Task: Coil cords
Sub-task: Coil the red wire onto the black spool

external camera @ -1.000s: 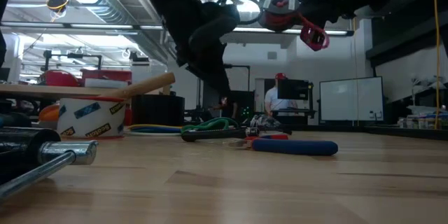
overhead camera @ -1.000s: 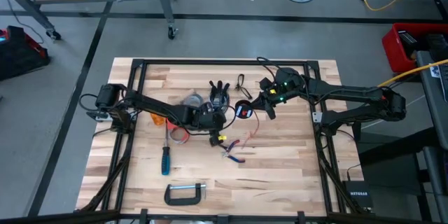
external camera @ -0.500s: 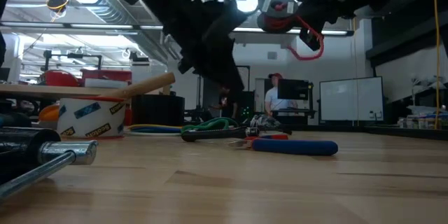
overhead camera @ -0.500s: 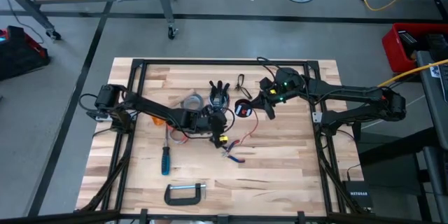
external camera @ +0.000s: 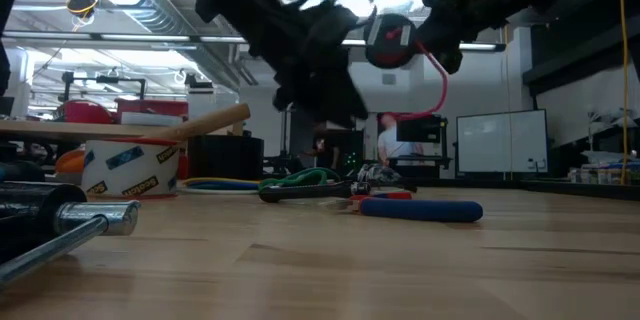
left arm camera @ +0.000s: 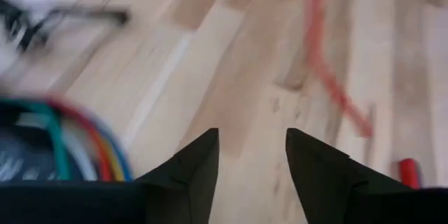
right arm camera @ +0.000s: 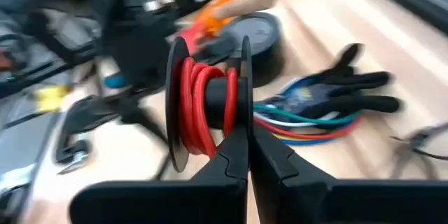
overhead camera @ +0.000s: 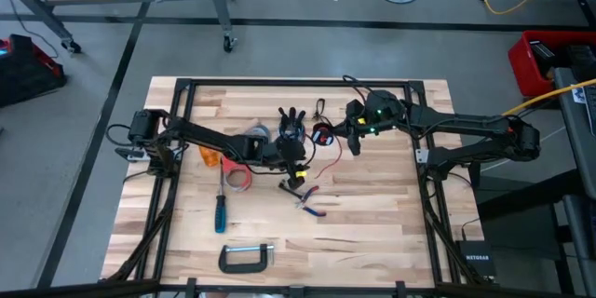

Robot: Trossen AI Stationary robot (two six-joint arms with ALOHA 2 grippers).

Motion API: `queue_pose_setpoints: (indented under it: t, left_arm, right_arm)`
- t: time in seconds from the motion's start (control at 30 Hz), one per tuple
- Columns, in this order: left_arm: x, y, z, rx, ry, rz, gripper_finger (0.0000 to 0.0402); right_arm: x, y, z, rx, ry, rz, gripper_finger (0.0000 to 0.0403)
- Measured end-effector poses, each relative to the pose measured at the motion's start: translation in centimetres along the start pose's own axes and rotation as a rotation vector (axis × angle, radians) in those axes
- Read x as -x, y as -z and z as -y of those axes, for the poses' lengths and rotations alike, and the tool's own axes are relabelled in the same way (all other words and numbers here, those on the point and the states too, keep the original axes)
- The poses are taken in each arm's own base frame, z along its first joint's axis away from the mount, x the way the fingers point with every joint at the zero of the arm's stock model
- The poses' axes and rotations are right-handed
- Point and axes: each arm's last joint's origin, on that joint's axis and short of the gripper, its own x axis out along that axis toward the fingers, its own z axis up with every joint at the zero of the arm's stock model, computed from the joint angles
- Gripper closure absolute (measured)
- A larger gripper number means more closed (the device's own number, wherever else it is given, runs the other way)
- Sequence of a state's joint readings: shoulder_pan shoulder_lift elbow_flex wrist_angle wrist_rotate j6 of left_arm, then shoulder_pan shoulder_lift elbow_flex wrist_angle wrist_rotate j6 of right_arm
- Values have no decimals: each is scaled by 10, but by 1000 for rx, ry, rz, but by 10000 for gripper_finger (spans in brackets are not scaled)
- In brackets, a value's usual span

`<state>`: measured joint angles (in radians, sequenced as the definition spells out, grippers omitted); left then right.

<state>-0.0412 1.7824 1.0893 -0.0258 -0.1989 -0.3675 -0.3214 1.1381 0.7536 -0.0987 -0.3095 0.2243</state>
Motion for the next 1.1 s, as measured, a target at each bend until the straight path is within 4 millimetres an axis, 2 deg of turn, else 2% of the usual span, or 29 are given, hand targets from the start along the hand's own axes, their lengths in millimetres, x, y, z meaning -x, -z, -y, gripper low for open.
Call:
queue_pose_setpoints:
  t: [0.13, 0.3, 0.8, 1.1]
  left_arm:
    - [1, -7, 6, -29, 41, 84, 240]
    - [1, -12, 7, -14, 55, 131, 247]
    - [1, -12, 6, -45, 31, 137, 245]
    - [1, -12, 6, -39, 31, 136, 245]
  right_arm:
    - [0, 0, 2, 0, 65, 7, 400]
    - [0, -1, 2, 2, 64, 16, 400]
    - [0, -6, -1, 12, 15, 63, 399]
    - [1, -15, -3, 30, -2, 152, 399]
